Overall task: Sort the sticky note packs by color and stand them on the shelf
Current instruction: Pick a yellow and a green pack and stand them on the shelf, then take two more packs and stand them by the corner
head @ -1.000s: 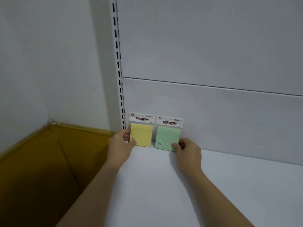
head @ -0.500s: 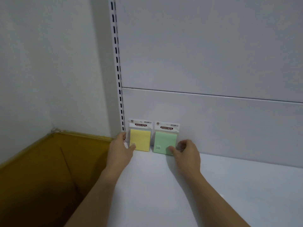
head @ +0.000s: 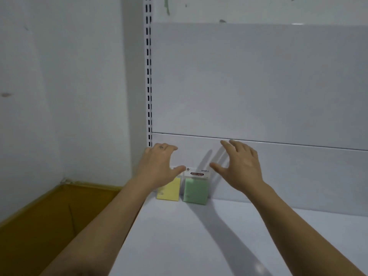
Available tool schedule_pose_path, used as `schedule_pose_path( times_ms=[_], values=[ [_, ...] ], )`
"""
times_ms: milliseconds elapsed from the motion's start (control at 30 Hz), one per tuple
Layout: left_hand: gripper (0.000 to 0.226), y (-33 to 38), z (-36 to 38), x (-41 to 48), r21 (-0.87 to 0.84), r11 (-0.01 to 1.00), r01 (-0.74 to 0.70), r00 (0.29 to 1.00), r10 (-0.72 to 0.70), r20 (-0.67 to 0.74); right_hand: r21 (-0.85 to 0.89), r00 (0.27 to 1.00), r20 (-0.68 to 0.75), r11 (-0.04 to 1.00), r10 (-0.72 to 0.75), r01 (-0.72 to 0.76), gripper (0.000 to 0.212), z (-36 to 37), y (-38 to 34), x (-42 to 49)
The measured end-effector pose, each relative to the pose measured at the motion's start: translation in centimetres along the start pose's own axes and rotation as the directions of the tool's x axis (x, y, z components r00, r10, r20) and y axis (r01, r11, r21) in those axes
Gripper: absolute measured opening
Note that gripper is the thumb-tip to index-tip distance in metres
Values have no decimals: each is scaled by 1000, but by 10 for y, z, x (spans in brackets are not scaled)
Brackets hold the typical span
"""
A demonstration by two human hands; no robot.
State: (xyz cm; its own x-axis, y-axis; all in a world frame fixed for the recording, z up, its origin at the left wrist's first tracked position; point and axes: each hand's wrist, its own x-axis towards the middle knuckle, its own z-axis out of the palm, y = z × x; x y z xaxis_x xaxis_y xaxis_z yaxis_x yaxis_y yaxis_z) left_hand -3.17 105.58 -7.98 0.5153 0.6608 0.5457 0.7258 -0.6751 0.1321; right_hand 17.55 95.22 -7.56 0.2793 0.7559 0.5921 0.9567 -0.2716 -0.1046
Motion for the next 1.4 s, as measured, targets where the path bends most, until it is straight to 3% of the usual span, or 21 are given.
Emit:
schedule_pose_path(
  times_ms=[267,500,700,833,1100,1400],
  values=[
    [72,47,-31,25,9,982,-188,982,188,-10,-160,992,93,985,83,-67,81,-65,5,-1],
    [70,112,-13,29,-158,925,-346,937,349,-10,-277,958,73,928,278,-248,79,-108,45,-39],
    [68,172,4,17,-309,850,-427,892,452,12,-380,881,59,826,470,-416,79,-135,83,-90],
    [68,198,7,0,-337,821,-461,862,505,48,-390,840,67,789,538,-474,78,-142,97,-116],
    [67,242,-20,-29,-311,823,-476,857,513,46,-318,828,7,787,560,-529,77,-174,130,-166],
    [66,369,-38,-101,-371,775,-512,818,572,67,-327,766,-55,714,640,-620,76,-269,209,-276]
  ],
)
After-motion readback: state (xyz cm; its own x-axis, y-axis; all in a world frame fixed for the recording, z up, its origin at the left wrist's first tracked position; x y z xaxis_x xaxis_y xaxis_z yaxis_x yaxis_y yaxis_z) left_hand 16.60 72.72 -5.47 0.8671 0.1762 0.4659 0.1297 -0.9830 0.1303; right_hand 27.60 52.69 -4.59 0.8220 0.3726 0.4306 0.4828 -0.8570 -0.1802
